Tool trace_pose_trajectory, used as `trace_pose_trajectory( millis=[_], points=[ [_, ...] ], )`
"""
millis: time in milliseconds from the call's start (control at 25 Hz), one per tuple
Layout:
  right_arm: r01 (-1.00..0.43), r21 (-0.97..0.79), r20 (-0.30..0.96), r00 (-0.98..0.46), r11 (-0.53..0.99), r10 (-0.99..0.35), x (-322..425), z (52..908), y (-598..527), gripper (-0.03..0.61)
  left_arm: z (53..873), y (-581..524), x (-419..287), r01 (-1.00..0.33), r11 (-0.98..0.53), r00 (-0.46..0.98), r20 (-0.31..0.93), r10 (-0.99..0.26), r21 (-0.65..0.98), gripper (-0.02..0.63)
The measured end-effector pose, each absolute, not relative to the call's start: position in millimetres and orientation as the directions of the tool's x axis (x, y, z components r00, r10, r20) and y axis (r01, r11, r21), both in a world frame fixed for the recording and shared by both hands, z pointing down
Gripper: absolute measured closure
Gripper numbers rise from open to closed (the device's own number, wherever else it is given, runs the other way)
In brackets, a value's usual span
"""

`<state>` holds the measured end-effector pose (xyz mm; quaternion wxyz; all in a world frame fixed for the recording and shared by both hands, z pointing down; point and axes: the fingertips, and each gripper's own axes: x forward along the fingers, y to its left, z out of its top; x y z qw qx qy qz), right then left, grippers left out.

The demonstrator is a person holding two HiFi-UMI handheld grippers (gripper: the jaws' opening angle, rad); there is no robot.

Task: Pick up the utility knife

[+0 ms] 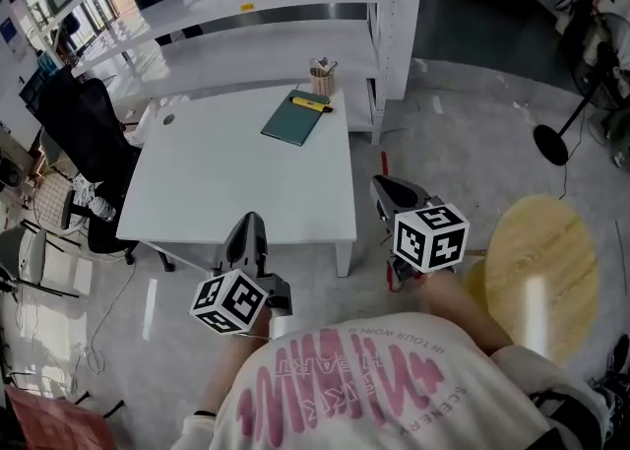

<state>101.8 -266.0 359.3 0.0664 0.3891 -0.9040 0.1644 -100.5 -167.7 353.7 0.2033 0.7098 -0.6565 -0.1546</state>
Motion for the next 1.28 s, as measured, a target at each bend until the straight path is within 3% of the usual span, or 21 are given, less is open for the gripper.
trace_pose_trajectory(
  millis=[520, 1280],
  points=[
    [-0.731, -0.353, 0.321, -0.681, 0.584, -0.658, 66.7, 426.7, -287.9, 0.565, 410.9, -190.6, -135.2, -0.867, -0.023, 0.110, 0.146, -0.983, 0.498, 0.589],
    [-0.741, -0.427, 0.319, -0.659, 0.518, -0.681, -99.5, 425.5, -523.3, 0.565, 406.7, -433.2, -290.2, -0.855, -0.103, 0.223, 0.181, -0.958, 0.508, 0.589]
  ],
)
